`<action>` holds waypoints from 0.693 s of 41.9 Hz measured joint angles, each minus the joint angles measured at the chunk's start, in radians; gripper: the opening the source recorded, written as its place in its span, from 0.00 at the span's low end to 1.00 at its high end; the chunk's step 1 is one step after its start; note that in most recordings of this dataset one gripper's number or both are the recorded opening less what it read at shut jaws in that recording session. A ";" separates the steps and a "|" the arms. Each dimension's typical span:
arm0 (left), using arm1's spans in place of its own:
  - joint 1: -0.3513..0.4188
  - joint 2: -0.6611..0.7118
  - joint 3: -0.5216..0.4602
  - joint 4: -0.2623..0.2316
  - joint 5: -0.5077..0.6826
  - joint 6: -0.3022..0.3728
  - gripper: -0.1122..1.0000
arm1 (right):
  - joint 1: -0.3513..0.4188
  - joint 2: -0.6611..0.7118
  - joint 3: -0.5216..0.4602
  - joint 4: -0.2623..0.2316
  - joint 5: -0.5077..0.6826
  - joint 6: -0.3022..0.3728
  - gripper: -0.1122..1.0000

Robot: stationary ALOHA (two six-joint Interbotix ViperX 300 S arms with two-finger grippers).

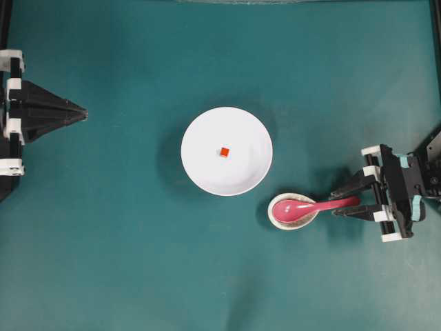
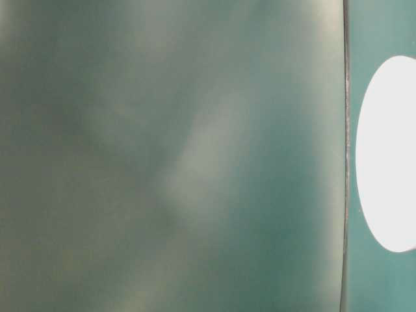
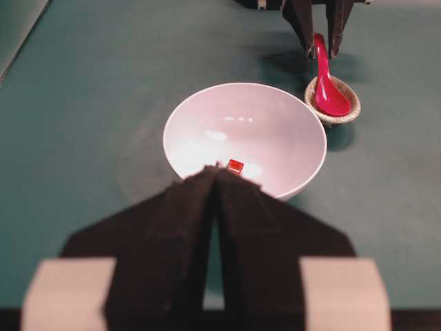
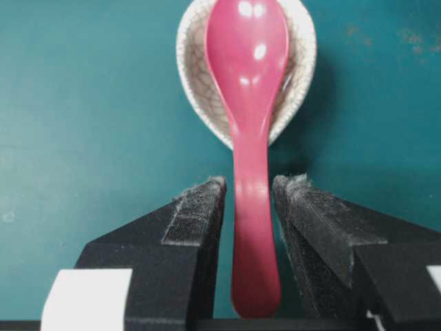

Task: Grip the spoon and scoop the red block from the bowl with right arm.
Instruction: 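Lower the right gripper and close it on the pink spoon handle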

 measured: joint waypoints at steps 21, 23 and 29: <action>0.000 0.000 0.000 0.000 0.006 0.000 0.11 | 0.000 0.005 0.000 -0.002 -0.017 0.000 0.44; 0.000 0.002 0.000 0.000 0.005 0.000 0.11 | 0.002 0.005 0.002 -0.002 -0.017 0.000 0.42; 0.000 0.002 0.000 0.000 0.006 0.000 0.10 | 0.000 0.005 0.002 -0.002 -0.017 0.000 0.37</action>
